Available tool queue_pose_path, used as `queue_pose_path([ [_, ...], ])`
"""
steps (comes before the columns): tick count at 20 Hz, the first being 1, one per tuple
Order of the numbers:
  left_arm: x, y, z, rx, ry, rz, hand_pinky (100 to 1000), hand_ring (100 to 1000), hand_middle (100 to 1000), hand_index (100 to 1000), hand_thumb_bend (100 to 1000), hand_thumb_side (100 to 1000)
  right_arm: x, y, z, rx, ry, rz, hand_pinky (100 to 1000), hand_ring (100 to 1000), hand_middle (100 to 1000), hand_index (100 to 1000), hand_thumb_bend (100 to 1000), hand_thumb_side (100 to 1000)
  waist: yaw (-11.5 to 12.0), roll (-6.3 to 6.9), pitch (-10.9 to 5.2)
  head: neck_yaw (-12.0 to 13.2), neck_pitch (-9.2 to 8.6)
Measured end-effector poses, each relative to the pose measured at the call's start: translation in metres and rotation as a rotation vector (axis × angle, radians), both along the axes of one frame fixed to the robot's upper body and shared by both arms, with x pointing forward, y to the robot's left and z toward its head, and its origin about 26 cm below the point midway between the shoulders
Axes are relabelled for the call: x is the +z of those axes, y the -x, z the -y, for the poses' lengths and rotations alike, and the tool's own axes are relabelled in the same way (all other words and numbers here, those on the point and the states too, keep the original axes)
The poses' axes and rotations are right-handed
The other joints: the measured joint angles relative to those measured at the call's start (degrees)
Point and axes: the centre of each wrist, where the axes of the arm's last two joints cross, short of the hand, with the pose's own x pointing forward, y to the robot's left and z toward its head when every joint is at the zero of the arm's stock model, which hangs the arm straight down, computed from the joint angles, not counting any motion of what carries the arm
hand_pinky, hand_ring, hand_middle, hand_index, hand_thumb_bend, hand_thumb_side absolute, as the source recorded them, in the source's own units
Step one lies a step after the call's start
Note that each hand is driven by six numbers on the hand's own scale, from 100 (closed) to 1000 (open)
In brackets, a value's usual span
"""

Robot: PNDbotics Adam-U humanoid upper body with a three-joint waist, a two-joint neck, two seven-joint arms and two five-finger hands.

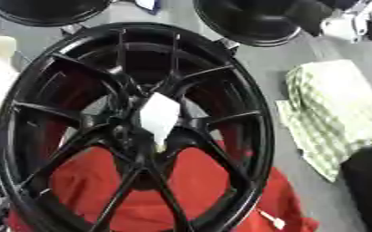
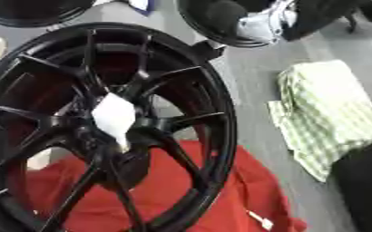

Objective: Pull the pin out of the wheel hub.

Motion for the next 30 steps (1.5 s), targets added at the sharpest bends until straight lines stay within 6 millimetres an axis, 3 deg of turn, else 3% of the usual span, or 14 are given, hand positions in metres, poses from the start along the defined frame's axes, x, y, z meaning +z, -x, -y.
queue_pose_path([
  [6, 0.001, 0.003, -0.008, 0.023, -0.123, 0.038, 730, 606, 540, 669, 100, 777, 0.000, 0.000, 0.000, 0.003, -0.002, 0.001, 871, 854, 716, 789, 222, 100, 0.0, -0.05, -0.05, 0.0, 0.00],
  [16, -0.001, 0.002, -0.003, 0.091, -0.230, 0.015, 730, 607, 539, 667, 100, 783, -0.005, -0.002, -0.005, 0.023, 0.072, -0.006, 874, 861, 737, 800, 288, 100, 0.2, -0.36, -0.32, -0.1, -0.01],
  [30, -0.003, -0.001, 0.005, 0.131, -0.276, -0.025, 731, 607, 539, 666, 100, 791, -0.027, -0.008, -0.039, 0.050, 0.361, 0.010, 887, 896, 799, 845, 431, 100, 0.8, -0.89, -0.32, -1.2, -0.12],
])
